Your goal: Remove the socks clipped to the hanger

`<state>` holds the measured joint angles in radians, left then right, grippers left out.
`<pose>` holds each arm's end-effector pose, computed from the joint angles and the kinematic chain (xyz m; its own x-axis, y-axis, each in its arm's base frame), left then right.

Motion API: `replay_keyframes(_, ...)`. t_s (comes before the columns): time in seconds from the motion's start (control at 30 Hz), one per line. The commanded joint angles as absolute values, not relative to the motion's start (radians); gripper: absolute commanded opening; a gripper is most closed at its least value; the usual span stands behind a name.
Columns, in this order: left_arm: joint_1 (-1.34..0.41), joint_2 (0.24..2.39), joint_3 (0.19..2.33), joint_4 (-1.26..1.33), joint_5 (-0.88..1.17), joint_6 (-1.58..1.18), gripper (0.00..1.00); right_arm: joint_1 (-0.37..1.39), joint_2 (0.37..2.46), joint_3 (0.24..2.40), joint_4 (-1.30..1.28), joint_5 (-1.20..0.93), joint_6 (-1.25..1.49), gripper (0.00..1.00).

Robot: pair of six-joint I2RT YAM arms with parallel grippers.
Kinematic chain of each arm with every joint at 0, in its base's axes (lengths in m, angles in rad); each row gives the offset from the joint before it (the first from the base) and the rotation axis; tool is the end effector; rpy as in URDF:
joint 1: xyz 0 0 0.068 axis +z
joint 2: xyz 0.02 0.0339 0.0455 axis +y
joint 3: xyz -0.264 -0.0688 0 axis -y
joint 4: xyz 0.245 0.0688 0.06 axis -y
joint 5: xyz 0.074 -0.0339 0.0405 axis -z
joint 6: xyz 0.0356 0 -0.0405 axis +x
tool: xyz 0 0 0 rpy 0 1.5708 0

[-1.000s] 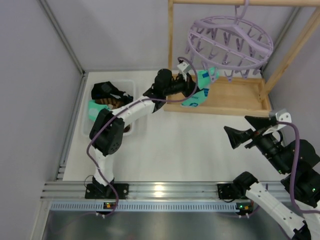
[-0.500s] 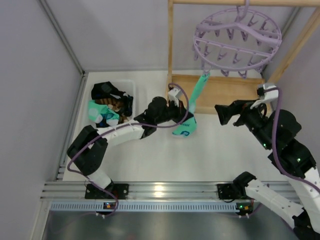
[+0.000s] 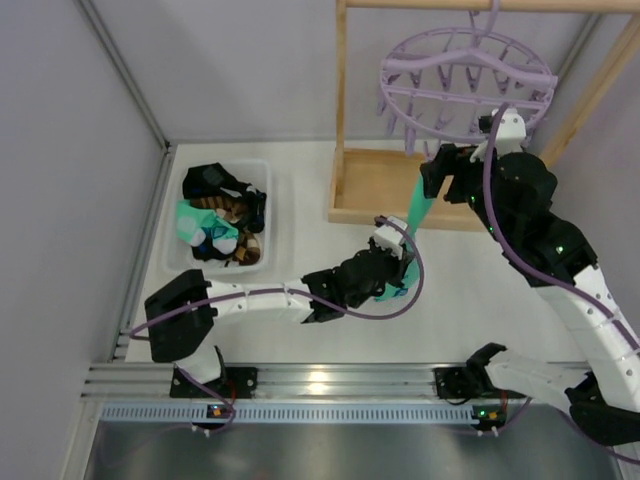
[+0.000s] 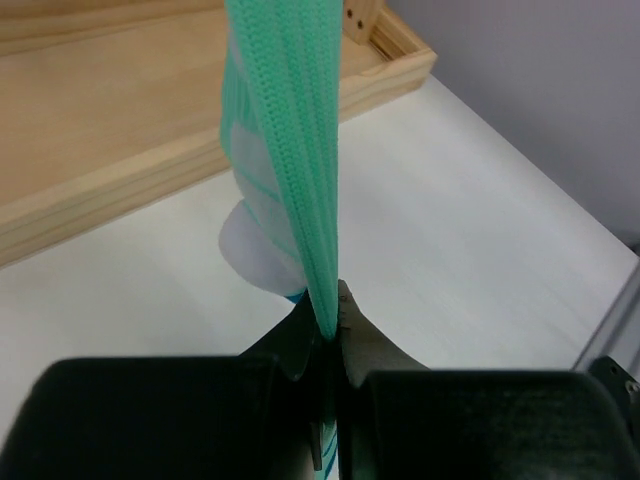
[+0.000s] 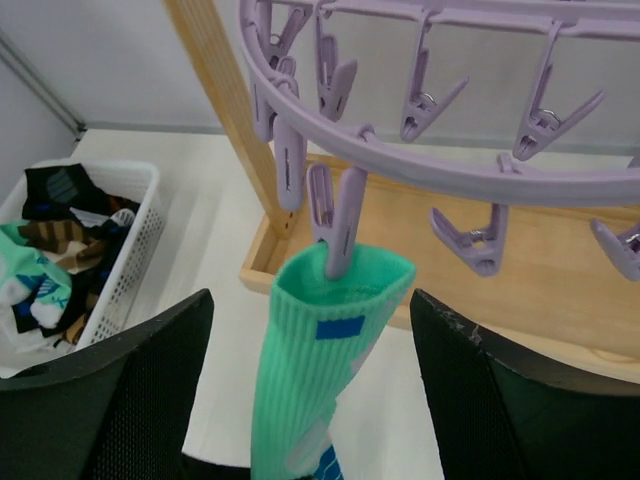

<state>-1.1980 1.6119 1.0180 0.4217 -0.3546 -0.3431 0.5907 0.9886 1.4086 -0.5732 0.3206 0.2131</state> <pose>0.1475 -0.3431 0.2715 -0.3107 -0.0718 -0.9478 0.6841 0.6754 -0.2754 0.1562 0.0913 0.4722 -0.1810 0.1203 -0.9761 -0.2370 0.9579 0.1620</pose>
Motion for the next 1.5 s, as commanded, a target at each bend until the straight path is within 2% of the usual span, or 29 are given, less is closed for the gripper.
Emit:
replay_keyframes(0.0, -1.258, 1.656, 1.115, 0.350, -0.629, -0.285, 0.00, 0.588, 1.043, 1.515, -0.624, 0.400, 0.187, 0.75)
replay_keyframes(0.13, -1.302, 1.706, 1.175, 0.342, -0.699, -0.233, 0.00, 0.588, 1.115, 1.584, -0.666, 0.457, 0.160, 0.69)
replay_keyframes(0.33, -1.336, 1.779, 1.253, 0.310, -0.713, -0.201, 0.00, 0.604, 1.183, 1.638, -0.739, 0.695, 0.092, 0.69)
replay_keyframes(0.7, -1.379, 1.853, 1.325, 0.291, -0.687, -0.166, 0.00, 0.621, 1.253, 1.634, -0.742, 0.701, 0.072, 0.64)
replay_keyframes(1.0, -1.391, 1.864, 1.335, 0.287, -0.678, -0.172, 0.00, 0.630, 1.289, 1.614, -0.692, 0.830, 0.017, 0.63)
replay_keyframes(1.47, -1.408, 1.871, 1.356, 0.285, -0.670, -0.164, 0.00, 0.632, 1.305, 1.572, -0.600, 0.830, -0.025, 0.57)
